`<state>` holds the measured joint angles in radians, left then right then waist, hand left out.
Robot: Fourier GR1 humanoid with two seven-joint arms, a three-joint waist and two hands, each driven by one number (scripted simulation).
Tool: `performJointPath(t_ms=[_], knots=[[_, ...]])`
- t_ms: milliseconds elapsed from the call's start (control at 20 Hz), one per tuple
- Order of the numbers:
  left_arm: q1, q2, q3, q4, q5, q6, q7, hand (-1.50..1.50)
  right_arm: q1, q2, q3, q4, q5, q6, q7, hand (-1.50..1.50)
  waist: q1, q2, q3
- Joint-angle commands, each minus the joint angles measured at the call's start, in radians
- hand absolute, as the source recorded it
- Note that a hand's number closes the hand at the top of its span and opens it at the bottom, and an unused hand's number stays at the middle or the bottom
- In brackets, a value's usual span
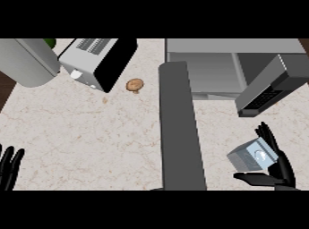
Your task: Pick up the milk, place it into the microwave and close the microwave
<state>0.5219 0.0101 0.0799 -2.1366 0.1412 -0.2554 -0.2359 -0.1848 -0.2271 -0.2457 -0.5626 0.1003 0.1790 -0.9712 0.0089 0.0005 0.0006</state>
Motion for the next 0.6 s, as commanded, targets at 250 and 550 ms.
performJointPath(t_ms=[250,550], knots=[[0.013,0.002,0.013,-0.016,0.02,-0.01,0.011,-1.5,-0.091,0.001,-0.033,0.084,-0.095,0.178,-0.069,1.5,0.006,0.002,0.001],[-0.027,0.011,0.034,0.049,0.006,-0.027,-0.033,-1.5,-0.073,0.008,-0.023,0.023,-0.151,0.221,-0.048,1.5,-0.004,0.0,0.0]])
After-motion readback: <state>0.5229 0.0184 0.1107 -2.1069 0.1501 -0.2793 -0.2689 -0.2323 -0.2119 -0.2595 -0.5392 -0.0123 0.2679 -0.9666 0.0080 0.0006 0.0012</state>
